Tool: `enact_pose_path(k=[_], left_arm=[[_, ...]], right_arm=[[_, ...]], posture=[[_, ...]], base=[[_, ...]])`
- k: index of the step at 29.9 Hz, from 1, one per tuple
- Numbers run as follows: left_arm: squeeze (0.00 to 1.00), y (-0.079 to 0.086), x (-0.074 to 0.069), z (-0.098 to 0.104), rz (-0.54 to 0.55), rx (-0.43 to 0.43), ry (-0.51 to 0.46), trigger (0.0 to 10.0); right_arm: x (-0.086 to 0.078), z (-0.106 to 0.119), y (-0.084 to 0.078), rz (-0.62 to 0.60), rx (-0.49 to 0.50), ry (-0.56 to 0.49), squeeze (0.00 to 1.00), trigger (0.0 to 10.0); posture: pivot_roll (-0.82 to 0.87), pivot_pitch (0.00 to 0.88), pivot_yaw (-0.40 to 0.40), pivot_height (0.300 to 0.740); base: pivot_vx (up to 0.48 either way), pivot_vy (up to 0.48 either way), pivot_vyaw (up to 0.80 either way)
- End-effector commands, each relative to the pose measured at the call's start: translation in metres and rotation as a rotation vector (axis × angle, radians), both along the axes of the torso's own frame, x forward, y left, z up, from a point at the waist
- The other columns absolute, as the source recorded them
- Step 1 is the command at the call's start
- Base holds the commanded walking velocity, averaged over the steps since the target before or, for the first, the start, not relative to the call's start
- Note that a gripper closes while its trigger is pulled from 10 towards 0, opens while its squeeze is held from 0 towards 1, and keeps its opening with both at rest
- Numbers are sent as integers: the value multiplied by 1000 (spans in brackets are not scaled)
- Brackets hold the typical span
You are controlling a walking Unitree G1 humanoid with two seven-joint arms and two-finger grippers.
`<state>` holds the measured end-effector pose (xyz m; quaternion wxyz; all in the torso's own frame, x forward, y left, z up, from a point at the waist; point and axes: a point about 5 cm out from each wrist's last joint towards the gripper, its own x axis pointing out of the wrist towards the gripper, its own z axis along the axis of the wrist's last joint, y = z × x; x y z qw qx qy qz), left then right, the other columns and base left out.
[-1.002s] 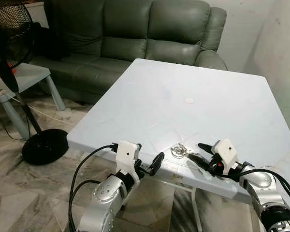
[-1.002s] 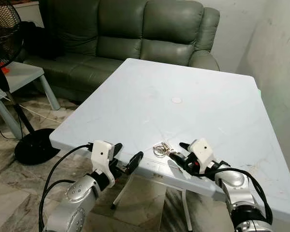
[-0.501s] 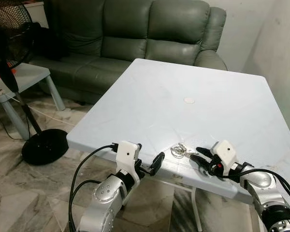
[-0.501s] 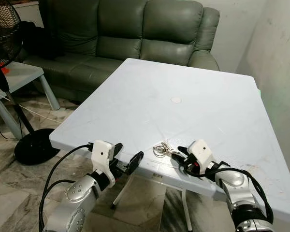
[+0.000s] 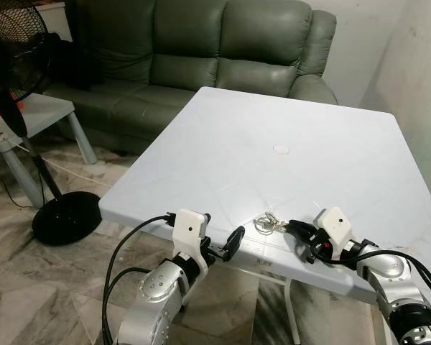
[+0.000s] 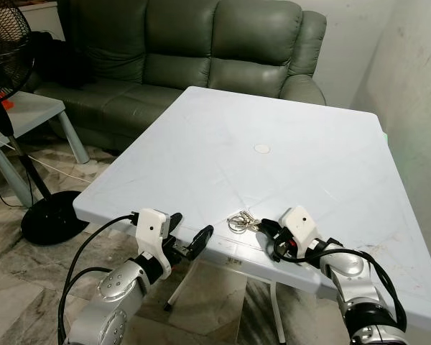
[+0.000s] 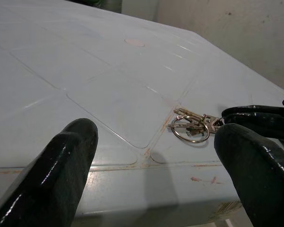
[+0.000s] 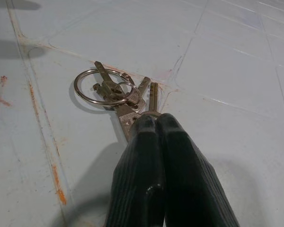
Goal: Hang keys on a hook
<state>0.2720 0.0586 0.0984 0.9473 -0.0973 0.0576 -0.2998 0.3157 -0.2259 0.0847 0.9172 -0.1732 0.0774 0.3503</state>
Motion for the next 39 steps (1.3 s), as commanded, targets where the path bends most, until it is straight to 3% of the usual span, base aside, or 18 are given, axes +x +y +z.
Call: enact_pose_path(k=[1,13,15,16,20,24,34,39], left_arm=[[0,-7,0,7,-9,-22,-14,10000],[0,-7,1,7,-4,-19,-20,10000],[0,-7,1,7,-3,-19,-22,10000],[0,-7,2,7,-2,-17,-24,10000],[0,-7,3,7,-4,-13,-27,10000],[0,-7,5,8,-4,-14,-30,10000],[0,-7,10,10,0,-6,-41,10000],[0,1,21,17,52,-3,-74,10000]], right_arm=[[3,5,-3,4,-6,-14,0,0],[4,7,0,-23,73,-25,0,0],[6,9,2,-38,123,-26,0,0],[8,13,6,-62,231,-38,0,0],[12,21,14,-112,433,-73,0,0],[13,25,18,-165,530,-113,0,0],[11,27,16,-380,611,-234,0,0],[7,42,23,-459,664,-340,0,0]], posture=[[-21,38,-39,740],[-18,25,-42,740],[-18,25,-42,740],[-19,18,-41,740],[-21,5,-38,740],[-24,1,-38,740],[-32,0,-33,740],[-40,1,-30,740]], base=[[0,0,0],[0,0,0],[0,0,0],[0,0,0],[0,0,0],[0,0,0],[0,0,0],[0,0,0]])
